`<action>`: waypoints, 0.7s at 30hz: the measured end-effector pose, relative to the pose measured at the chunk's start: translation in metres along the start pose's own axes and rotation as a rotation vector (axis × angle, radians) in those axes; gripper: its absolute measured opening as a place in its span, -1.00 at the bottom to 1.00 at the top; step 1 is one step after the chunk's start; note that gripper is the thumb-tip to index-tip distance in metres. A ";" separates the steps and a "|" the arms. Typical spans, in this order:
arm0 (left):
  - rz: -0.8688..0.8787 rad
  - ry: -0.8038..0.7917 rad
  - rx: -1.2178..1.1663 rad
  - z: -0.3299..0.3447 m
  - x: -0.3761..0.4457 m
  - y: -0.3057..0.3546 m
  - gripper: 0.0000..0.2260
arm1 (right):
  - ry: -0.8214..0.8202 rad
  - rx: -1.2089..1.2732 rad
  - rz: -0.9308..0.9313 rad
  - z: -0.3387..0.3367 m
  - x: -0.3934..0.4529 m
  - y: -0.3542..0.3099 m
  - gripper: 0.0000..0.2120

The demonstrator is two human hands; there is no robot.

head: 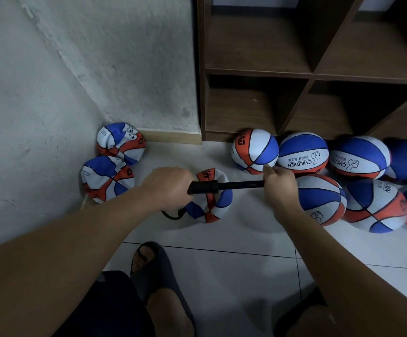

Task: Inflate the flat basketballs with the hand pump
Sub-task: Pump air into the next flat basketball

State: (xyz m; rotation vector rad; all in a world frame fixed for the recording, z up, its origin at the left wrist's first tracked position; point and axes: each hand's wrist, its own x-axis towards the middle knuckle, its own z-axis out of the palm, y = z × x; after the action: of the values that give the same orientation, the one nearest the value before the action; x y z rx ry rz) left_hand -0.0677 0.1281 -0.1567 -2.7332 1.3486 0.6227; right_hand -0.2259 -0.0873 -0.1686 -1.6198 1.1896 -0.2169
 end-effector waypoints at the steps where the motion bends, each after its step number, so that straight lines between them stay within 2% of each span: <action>1: 0.000 -0.005 -0.003 0.000 0.000 0.004 -0.85 | -0.005 -0.012 -0.007 0.008 -0.005 0.001 -0.67; 5: -0.004 -0.022 -0.027 0.002 -0.001 0.015 -0.84 | -0.026 -0.047 -0.093 0.035 -0.029 0.003 -0.62; 10: 0.039 -0.055 0.012 0.002 -0.003 0.026 -0.83 | -0.101 -0.048 -0.098 0.054 -0.045 0.004 -0.61; 21: 0.035 -0.037 -0.048 0.001 0.000 0.025 -0.81 | -0.130 -0.072 -0.103 0.049 -0.038 -0.001 -0.60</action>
State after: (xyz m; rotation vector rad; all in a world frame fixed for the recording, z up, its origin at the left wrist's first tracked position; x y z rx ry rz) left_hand -0.0873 0.1132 -0.1541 -2.7264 1.3948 0.7134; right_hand -0.2115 -0.0267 -0.1729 -1.7332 1.0262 -0.1328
